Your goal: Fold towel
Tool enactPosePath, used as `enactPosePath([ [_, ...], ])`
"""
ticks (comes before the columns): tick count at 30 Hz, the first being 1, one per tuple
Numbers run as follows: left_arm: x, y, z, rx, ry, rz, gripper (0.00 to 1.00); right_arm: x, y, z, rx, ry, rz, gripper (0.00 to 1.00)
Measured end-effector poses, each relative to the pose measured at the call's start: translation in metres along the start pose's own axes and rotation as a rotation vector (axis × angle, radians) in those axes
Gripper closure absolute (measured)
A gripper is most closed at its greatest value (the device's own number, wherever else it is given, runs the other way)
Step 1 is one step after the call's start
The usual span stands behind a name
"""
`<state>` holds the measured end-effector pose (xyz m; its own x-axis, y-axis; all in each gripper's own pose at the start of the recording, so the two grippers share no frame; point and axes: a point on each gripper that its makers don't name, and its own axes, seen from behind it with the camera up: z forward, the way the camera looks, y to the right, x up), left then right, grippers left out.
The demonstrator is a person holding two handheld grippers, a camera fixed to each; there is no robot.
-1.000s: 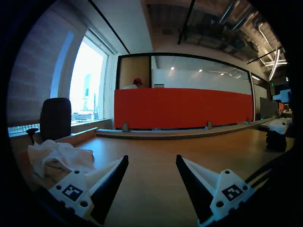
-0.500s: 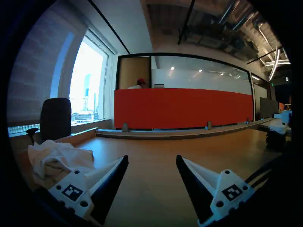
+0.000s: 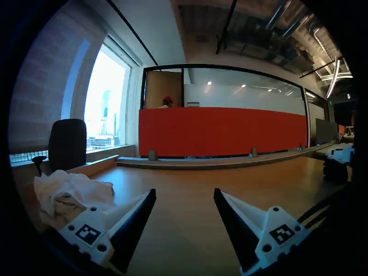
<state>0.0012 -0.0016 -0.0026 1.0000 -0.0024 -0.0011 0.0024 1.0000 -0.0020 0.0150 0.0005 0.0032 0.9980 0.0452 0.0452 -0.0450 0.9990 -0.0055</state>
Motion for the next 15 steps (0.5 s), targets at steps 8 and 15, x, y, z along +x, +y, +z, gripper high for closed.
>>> enactPosePath([
  [8, 0.0, 0.0, 0.001, 0.0, 0.0, 0.0, 0.07, -0.012, 0.001, 0.001, 0.008, 0.005, 0.012, 0.01],
  [15, 0.0, 0.0, 0.001, 0.0, 0.0, 0.0, 0.07, -0.01, -0.001, 0.0, 0.011, 0.014, -0.004, 0.01],
])
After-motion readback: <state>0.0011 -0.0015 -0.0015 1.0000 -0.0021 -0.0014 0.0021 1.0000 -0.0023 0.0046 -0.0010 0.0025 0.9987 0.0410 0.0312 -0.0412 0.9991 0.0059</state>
